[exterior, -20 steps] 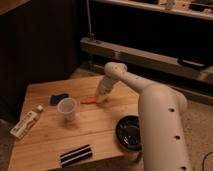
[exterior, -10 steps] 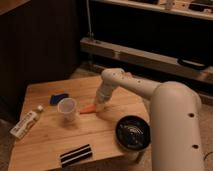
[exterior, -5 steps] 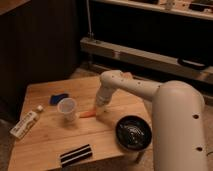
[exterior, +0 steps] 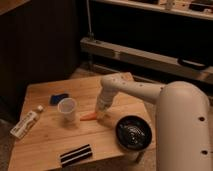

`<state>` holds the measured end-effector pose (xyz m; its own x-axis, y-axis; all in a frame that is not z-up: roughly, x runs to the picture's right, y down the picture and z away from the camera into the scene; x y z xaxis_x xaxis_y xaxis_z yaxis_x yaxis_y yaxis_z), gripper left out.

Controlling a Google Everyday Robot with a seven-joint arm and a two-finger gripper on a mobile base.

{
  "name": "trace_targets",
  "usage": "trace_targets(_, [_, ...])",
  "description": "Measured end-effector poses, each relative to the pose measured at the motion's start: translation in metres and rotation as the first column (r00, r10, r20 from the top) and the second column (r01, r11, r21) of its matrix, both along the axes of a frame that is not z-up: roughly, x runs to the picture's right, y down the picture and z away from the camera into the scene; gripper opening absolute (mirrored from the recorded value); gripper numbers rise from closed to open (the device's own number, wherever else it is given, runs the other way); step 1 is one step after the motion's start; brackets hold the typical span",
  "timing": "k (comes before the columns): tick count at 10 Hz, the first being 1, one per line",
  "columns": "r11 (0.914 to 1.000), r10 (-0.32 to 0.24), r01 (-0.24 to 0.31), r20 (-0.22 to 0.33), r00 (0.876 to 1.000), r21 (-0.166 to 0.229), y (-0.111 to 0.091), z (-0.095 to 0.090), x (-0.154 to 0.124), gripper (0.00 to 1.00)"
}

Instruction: Drag the pepper across the table

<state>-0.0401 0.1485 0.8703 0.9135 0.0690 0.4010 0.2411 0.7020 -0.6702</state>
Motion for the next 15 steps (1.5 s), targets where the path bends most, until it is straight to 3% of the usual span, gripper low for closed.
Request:
trace_targets(8, [0.9986, 0.019, -0.021, -0.044, 0.999, -0.049, 0.036, -0.023, 0.01, 0.26])
trace_targets(12, [0.9987, 0.009, -0.011, -0.046, 0.999, -0.051, 0.037, -0.025, 0.013, 0.26])
trace_targets(15, [0.9967, 0.012, -0.019, -0.086, 0.996, -0.079, 0.069, -0.056, 0.024, 0.26])
